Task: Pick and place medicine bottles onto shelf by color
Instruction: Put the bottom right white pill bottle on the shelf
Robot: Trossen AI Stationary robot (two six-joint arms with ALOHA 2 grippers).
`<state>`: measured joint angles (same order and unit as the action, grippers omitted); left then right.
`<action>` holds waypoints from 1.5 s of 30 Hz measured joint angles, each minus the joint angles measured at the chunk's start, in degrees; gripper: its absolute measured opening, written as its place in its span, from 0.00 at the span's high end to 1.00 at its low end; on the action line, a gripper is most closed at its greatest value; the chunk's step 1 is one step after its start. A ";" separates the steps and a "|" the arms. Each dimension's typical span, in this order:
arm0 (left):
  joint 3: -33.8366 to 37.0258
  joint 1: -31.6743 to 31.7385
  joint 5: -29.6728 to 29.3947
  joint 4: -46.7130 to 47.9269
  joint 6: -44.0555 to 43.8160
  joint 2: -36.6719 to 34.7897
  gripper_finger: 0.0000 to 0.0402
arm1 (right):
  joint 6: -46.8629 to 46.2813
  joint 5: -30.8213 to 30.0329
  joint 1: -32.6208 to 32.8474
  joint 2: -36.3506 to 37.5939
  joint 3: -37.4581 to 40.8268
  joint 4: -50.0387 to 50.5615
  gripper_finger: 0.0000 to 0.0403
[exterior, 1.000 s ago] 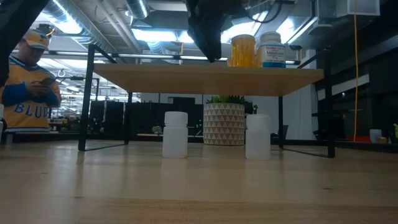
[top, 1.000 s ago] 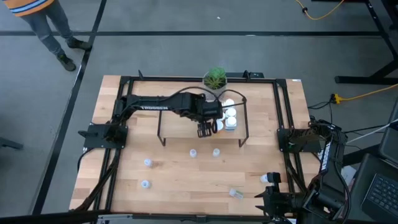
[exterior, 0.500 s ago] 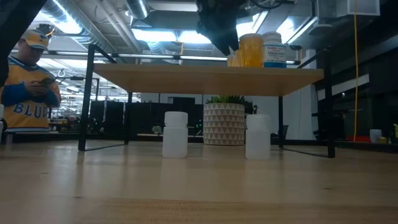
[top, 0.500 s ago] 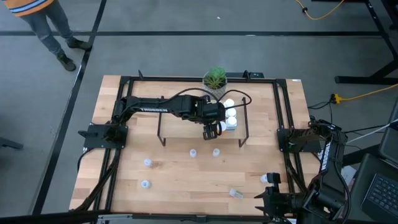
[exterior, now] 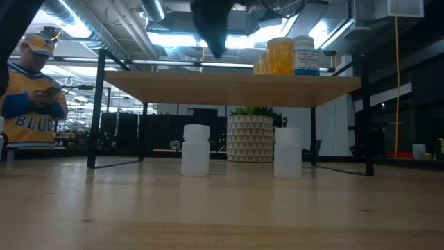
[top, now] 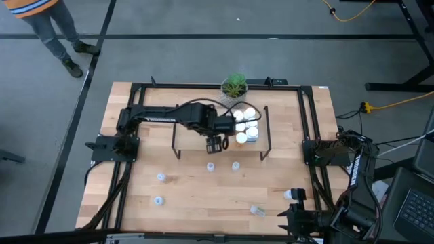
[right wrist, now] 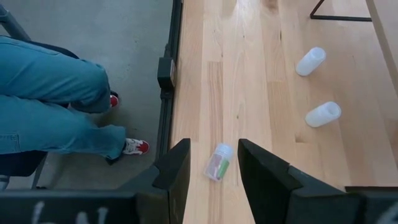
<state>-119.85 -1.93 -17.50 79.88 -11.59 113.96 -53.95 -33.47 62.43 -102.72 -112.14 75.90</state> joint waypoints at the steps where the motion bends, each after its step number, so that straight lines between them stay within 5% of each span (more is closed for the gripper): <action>1: 0.00 -0.42 0.01 1.39 -0.76 -0.58 0.41 | 0.00 -0.01 0.00 0.00 0.00 -0.07 0.66; 6: 0.14 -3.11 0.00 10.74 -4.31 -3.23 0.41 | 0.18 -0.29 -0.46 -0.02 0.02 -0.25 0.66; 12: 2.16 -6.62 0.69 9.85 -4.75 -8.95 0.41 | -1.88 -1.03 -2.50 -0.03 0.02 -0.60 0.66; 22: 19.70 -15.12 0.53 10.30 -13.66 -28.87 0.41 | -39.23 10.71 -5.43 -0.20 0.84 14.32 0.66; 27: 30.81 -20.52 -4.78 9.78 -24.33 -38.70 0.41 | -38.80 14.85 -5.78 0.27 8.49 9.03 0.65; 32: 38.06 -26.45 -5.30 4.88 -29.26 -45.22 0.41 | -43.25 23.76 -6.82 0.20 19.05 7.90 0.53; 38: 41.09 -32.87 -6.68 -1.37 -30.34 -48.00 0.41 | -47.96 33.96 -9.10 0.20 30.35 3.80 0.36; 45: 42.34 -36.16 -8.98 -3.69 -30.45 -48.03 0.41 | -46.47 34.61 -10.80 0.20 38.01 -4.85 0.32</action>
<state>-77.52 -38.09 -26.48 76.18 -42.04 65.93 -100.42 1.14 51.63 -102.52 -74.12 71.05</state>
